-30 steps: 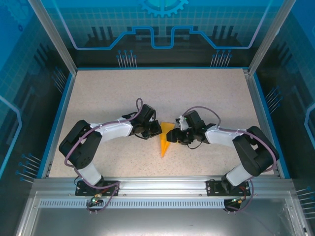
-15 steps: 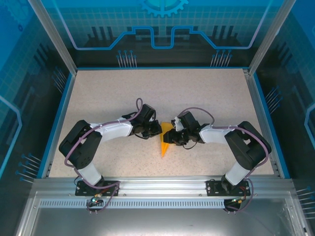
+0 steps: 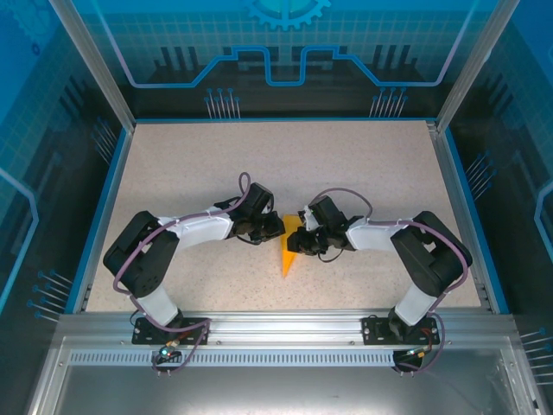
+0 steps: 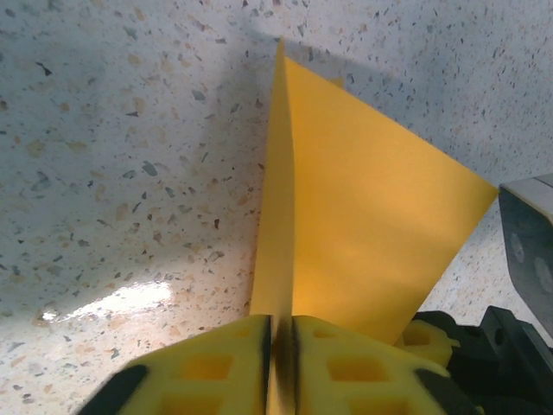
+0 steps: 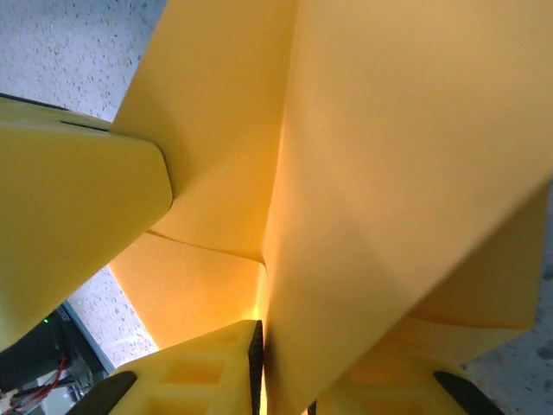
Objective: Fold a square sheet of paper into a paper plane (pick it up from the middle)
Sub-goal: Move a paper plane to the center of the table.
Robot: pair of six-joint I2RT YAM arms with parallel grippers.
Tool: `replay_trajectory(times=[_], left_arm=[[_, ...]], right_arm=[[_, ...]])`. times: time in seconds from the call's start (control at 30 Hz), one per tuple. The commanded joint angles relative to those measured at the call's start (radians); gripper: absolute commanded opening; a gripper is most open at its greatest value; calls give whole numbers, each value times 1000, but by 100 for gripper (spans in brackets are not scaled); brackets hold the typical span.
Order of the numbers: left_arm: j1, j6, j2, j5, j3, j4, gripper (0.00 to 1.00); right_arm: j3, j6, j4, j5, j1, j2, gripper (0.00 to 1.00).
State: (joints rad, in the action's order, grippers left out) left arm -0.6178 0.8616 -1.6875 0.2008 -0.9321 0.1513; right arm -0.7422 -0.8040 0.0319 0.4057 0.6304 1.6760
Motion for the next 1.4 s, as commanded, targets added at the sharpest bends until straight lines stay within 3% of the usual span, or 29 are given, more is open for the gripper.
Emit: replay_trajectory(times=[0.0,0.17,0.4,0.47,0.63,0.97,1.37], left_arm=[[7,9,14,25,3,-10,23],[7,11,49,13,10,-12,35],[12,11,170,-36,41,7,57],[13,13,220,-80,52,19,65],[19,5,336,-200,79,95,73],[69,23,505,-242,199,142,81],[74,23,501,-221,207,131,83]], right_arm=[[-38,14,-66,-42,17,1,15],[-63,45,-152,-101,17,-51,11],[-200,158,-411,-273,17,-114,10],[-254,195,-485,-325,17,-111,10],[-441,271,-698,-476,16,-10,10],[-756,320,-894,-514,13,275,11],[-787,244,-862,-480,-23,362,15]])
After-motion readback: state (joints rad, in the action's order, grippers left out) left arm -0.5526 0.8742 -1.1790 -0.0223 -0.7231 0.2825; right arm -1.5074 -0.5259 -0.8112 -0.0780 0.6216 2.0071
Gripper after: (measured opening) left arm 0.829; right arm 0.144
